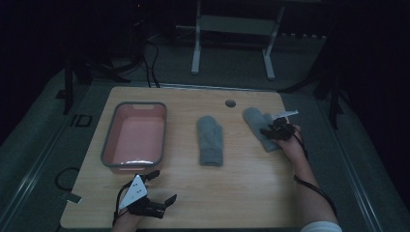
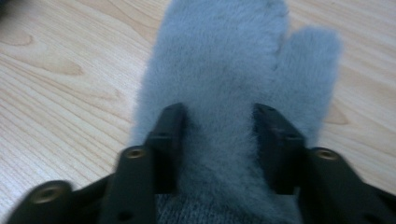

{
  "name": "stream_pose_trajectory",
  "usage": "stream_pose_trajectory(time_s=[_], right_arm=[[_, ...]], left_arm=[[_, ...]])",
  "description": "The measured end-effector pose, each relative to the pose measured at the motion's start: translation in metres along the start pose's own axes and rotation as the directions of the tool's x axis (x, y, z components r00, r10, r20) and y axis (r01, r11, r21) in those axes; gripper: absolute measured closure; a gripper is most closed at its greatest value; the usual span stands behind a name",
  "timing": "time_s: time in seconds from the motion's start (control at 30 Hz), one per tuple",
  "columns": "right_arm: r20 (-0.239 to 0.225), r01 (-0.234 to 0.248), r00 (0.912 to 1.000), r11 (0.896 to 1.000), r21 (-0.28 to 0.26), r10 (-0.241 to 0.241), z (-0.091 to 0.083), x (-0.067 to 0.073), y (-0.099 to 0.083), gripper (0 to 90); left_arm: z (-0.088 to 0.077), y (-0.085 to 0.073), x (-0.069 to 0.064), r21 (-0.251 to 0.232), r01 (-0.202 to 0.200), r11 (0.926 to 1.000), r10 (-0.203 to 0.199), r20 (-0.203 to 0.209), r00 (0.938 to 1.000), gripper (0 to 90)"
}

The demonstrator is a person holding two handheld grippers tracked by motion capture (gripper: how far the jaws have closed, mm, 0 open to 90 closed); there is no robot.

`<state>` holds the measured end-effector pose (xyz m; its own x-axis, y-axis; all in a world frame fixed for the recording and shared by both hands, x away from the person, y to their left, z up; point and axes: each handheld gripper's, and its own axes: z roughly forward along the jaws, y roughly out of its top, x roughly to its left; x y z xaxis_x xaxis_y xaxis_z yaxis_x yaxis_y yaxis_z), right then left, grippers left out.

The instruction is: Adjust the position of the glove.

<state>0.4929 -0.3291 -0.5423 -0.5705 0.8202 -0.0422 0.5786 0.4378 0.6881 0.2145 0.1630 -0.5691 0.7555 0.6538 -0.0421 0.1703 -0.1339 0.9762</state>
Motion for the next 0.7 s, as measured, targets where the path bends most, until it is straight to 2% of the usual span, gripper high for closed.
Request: stream_pose_trajectory(time_s=[0.07, 0.13, 0.2, 0.23, 0.3, 0.4, 0.5, 0.53, 0.57, 0.6, 0.63, 0.67, 0.7], right_arm=[[-0.013, -0.044, 0.9989, 0.999, -0.001, 0.044, 0.0, -0.001, -0.001, 71.5], [-0.004, -0.072, 0.9974, 0.997, 0.012, 0.072, -0.001, 0.001, 0.001, 77.2], [0.009, -0.082, 0.9966, 0.997, 0.016, 0.082, -0.002, 0.005, 0.002, 80.0], [0.005, -0.113, 0.9936, 0.994, 0.015, 0.112, -0.003, 0.007, 0.003, 81.0], [0.022, -0.136, 0.9905, 0.991, 0.004, 0.136, -0.006, 0.011, 0.003, 82.1], [0.04, -0.187, 0.9813, 0.981, -0.043, 0.188, -0.016, 0.02, 0.003, 82.5], [0.064, -0.249, 0.9642, 0.962, -0.116, 0.257, -0.031, 0.032, 0.001, 82.5], [0.064, -0.249, 0.9642, 0.962, -0.116, 0.257, -0.031, 0.032, 0.001, 82.5], [0.08, -0.281, 0.9518, 0.946, -0.163, 0.296, -0.042, 0.041, 0.0, 82.4], [0.086, -0.288, 0.9483, 0.942, -0.171, 0.305, -0.044, 0.043, -0.001, 82.5], [0.079, -0.306, 0.9423, 0.932, -0.192, 0.325, -0.049, 0.047, -0.001, 82.5], [0.088, -0.304, 0.9414, 0.932, -0.197, 0.326, -0.052, 0.05, -0.001, 82.5], [0.126, -0.304, 0.9349, 0.932, -0.2, 0.332, -0.056, 0.056, -0.001, 82.5]], left_arm=[[0.0, 0.0, 0.0, -0.001, -0.003, 1.0, 0.003, 0.0, 1.0, 0.3], [0.0, 0.0, 0.0, 0.001, -0.003, 1.0, 0.003, 0.0, 1.0, 0.3], [0.0, 0.0, 0.0, -0.002, -0.005, 1.0, 0.005, 0.0, 1.0, 0.3], [0.0, 0.0, 0.0, -0.004, -0.005, 1.0, 0.005, 0.0, 1.0, 0.3], [0.0, 0.0, 0.0, -0.008, -0.003, 1.0, 0.003, -0.001, 1.0, 0.3], [0.0, 0.0, 0.0, -0.012, 0.0, 0.9999, 0.0, -0.003, 1.0, 0.3], [-0.001, 0.001, 0.0, -0.013, -0.004, 0.9999, 0.004, -0.007, 1.0, 0.3], [-0.001, 0.001, 0.0, -0.013, -0.004, 0.9999, 0.004, -0.007, 1.0, 0.3], [-0.001, 0.001, 0.0, -0.017, -0.005, 0.9998, 0.004, -0.009, 1.0, 0.3], [-0.001, 0.001, 0.0, -0.019, -0.004, 0.9998, 0.004, -0.009, 1.0, 0.3], [-0.001, 0.001, 0.0, -0.02, -0.003, 0.9998, 0.003, -0.008, 1.0, 0.3], [-0.001, 0.001, 0.0, -0.018, -0.004, 0.9998, 0.003, -0.009, 1.0, 0.3], [-0.001, 0.001, 0.0, -0.019, -0.003, 0.9998, 0.003, -0.007, 1.0, 0.3]])
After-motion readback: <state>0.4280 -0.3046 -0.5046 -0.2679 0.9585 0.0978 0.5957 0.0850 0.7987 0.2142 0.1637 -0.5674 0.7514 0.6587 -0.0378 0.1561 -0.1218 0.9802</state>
